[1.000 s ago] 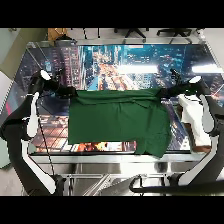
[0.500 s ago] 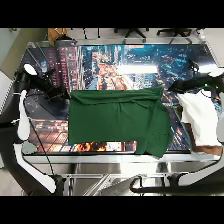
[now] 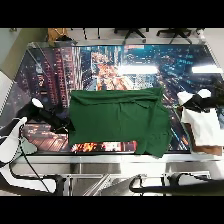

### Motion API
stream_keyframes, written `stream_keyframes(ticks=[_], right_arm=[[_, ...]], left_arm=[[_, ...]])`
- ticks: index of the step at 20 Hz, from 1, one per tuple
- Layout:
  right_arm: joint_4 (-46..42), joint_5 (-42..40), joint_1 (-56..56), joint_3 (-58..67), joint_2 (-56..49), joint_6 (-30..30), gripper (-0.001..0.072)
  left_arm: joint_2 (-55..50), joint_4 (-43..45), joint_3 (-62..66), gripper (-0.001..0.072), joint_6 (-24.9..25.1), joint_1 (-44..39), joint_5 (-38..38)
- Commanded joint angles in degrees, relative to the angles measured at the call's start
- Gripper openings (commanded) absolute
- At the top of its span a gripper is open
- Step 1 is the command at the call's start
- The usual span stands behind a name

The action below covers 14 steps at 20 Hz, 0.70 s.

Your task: Fold the shirts.

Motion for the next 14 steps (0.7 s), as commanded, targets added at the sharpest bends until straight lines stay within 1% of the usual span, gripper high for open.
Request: stream_keyframes(ticks=[1,2,3,4,8,11,14], right_arm=[[-0.4,-0.5,-3.8,-7.5,6.2,2.6,0.0306],[-1.2,-0.5,-3.9,-9.6,6.6,4.0,0.0312],[-1.7,-0.5,-3.8,-11.8,6.8,5.3,0.0415],[-1.7,-0.4,-3.8,-14.4,6.8,6.6,0.0486],[-1.7,-1.8,-3.7,-25.3,6.8,6.5,0.0482],[-2.0,-5.1,-3.7,-33.0,6.8,5.0,0.0481],[-2.0,-6.1,-3.3,-37.8,6.8,5.0,0.0481]], left_arm=[[1.0,-5.4,-7.5,0.0340,5.2,-0.9,5.3],[1.0,-4.9,-7.4,0.0235,5.6,-1.6,5.0],[1.0,-4.7,-6.8,0.0073,5.6,-1.9,4.6],[1.0,-5.2,-5.6,0.0021,5.7,-1.9,4.0],[1.0,-5.2,0.3,0.0020,5.3,-1.9,0.6],[1.0,-5.1,2.6,0.0020,5.0,-1.9,0.3],[1.0,-5.1,3.3,0.0021,5.1,-1.8,0.3]])
